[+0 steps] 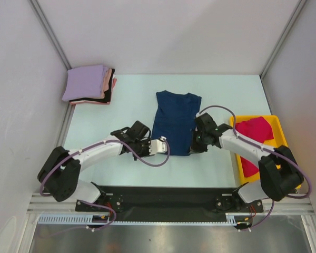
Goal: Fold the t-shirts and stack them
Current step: Fold the tshirt
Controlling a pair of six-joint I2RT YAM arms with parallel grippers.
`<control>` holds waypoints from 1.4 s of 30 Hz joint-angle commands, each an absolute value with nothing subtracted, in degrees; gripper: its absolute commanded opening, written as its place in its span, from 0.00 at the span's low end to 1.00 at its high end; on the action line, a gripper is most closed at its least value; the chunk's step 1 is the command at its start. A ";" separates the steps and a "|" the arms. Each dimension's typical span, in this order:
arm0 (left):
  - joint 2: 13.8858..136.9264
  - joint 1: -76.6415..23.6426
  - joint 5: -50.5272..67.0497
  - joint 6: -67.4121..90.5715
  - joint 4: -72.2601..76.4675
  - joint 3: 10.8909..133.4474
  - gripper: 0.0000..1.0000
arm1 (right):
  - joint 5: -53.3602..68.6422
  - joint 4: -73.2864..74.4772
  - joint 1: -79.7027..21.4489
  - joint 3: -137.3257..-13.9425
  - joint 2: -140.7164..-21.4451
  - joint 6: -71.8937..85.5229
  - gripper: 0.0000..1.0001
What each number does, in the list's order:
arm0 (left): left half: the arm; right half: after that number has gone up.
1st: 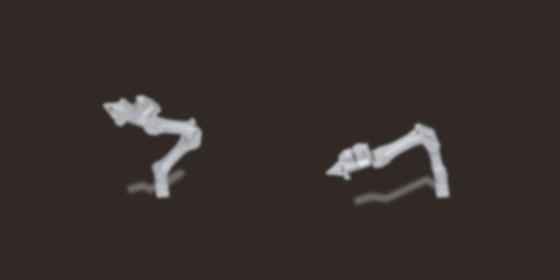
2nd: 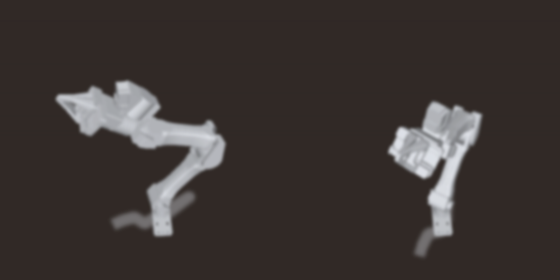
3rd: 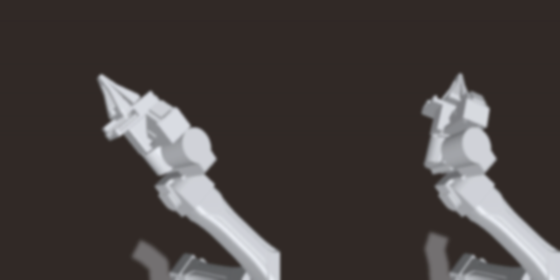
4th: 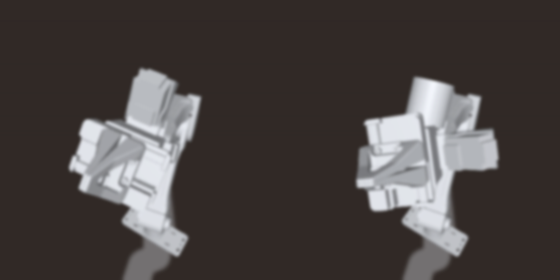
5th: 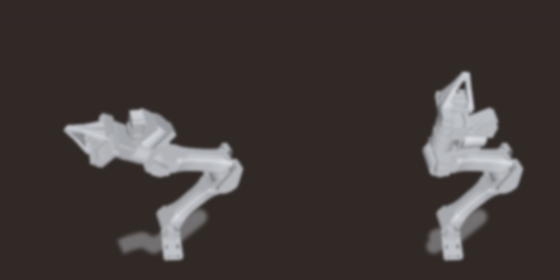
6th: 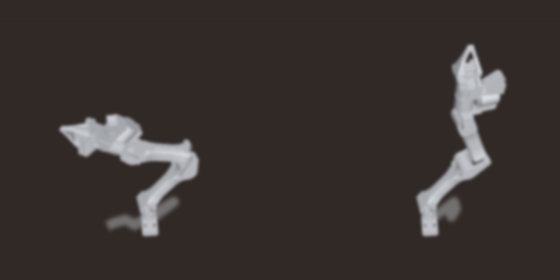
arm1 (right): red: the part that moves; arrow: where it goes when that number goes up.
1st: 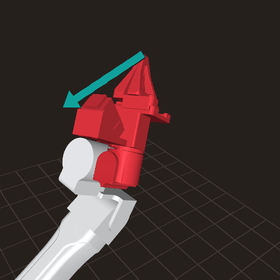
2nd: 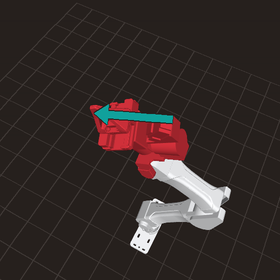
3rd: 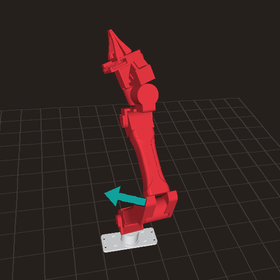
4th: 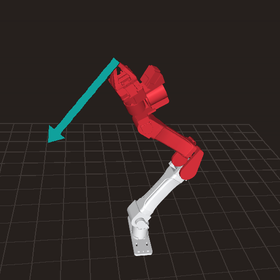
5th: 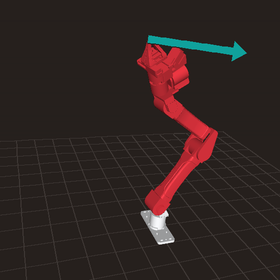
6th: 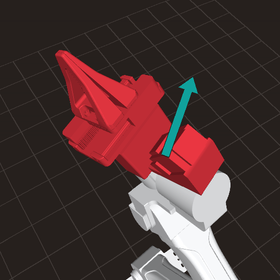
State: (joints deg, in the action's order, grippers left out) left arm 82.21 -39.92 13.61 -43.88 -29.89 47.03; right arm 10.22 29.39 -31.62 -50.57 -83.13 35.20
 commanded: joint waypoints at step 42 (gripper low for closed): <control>77.88 -51.24 15.72 -37.89 -34.48 47.98 0.00 | 11.07 37.86 -35.67 -40.78 -67.35 45.43 0.00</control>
State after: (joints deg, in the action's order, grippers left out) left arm 82.83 -50.89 9.56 -42.85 -22.13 44.14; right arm 11.31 30.00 -33.56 -38.72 -72.53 42.74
